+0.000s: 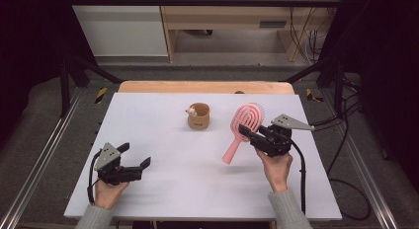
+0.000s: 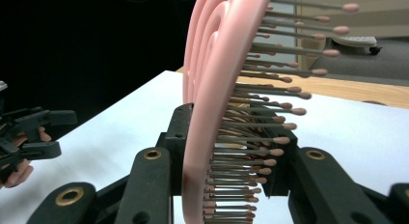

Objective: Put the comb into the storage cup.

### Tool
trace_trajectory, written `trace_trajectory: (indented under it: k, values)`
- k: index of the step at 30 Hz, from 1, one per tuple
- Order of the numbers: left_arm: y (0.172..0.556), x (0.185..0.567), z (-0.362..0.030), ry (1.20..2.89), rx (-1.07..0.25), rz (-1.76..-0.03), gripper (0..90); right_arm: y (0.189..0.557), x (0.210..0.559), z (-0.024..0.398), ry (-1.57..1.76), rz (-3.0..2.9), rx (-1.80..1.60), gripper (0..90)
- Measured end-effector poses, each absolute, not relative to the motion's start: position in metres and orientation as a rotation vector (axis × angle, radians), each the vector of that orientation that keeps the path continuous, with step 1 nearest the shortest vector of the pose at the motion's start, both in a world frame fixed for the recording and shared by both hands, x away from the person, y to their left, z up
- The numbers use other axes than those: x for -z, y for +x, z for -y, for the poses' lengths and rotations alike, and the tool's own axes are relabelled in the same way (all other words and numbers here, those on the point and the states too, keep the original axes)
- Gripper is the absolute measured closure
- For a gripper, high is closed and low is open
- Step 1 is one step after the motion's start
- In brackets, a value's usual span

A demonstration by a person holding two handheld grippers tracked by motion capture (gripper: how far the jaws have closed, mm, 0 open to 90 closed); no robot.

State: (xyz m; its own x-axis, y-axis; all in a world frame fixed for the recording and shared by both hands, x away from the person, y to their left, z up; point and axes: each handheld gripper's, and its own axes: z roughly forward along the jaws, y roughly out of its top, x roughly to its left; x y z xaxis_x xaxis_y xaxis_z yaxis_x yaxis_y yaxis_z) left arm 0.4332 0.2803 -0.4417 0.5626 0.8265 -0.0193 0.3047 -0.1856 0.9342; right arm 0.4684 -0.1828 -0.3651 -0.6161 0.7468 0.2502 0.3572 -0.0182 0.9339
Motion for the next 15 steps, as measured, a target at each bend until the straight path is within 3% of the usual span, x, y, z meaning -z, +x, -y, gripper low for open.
trace_trajectory:
  k: [15]
  values:
    - [0.431, 0.443, -0.289, 1.753, -0.634, -0.955, 4.1, 0.478, 0.354, 0.171, 1.122, -1.919, -1.671, 63.8]
